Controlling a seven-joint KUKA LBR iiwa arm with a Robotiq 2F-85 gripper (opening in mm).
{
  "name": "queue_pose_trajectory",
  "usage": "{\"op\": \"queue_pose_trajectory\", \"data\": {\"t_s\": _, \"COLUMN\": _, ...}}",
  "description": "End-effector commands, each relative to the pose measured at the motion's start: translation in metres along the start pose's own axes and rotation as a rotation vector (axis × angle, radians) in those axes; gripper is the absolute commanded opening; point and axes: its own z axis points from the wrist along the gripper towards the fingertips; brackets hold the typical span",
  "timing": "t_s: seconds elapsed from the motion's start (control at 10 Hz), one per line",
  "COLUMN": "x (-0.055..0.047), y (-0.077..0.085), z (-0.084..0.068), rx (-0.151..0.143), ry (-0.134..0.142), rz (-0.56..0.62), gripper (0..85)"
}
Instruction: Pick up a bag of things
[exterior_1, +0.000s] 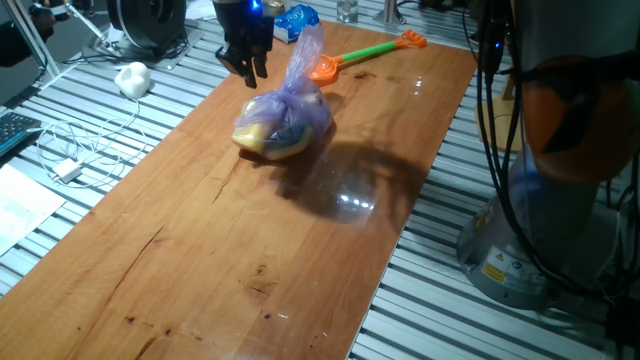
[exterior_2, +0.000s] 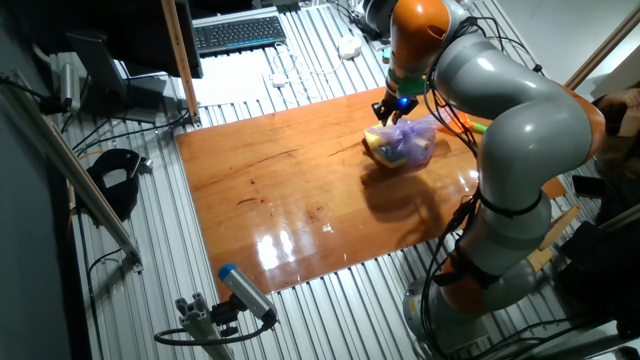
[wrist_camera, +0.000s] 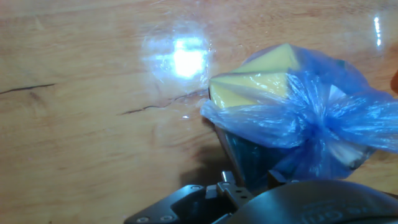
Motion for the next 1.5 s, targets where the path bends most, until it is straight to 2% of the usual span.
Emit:
{"op": "queue_pose_trajectory", "data": {"t_s": 0.0, "x": 0.002, "y": 0.001, "z": 0.002, "rx": 0.002, "ry": -0.002, "rz": 0.003, "gripper": 34.0}}
{"op": "queue_pose_trajectory", "data": {"t_s": 0.3, "x": -0.006, "y": -0.009, "z": 0.007, "rx": -0.001, "ry": -0.017, "rz": -0.017, "gripper": 34.0}}
{"op": "queue_pose_trajectory", "data": {"t_s": 0.5, "x": -0.01, "y": -0.013, "z": 0.002, "rx": -0.021, "ry": 0.011, "rz": -0.029, "gripper": 34.0}}
{"op": "queue_pose_trajectory", "data": {"t_s": 0.7, "x": -0.006, "y": 0.001, "z": -0.007, "rx": 0.001, "ry": 0.016, "rz": 0.002, "gripper": 34.0}}
{"op": "queue_pose_trajectory", "data": {"t_s": 0.8, "x": -0.005, "y": 0.005, "z": -0.008, "rx": 0.003, "ry": 0.021, "rz": 0.008, "gripper": 34.0}}
{"op": "queue_pose_trajectory", "data": {"t_s": 1.4, "x": -0.004, "y": 0.006, "z": -0.007, "rx": 0.003, "ry": 0.01, "rz": 0.006, "gripper": 34.0}}
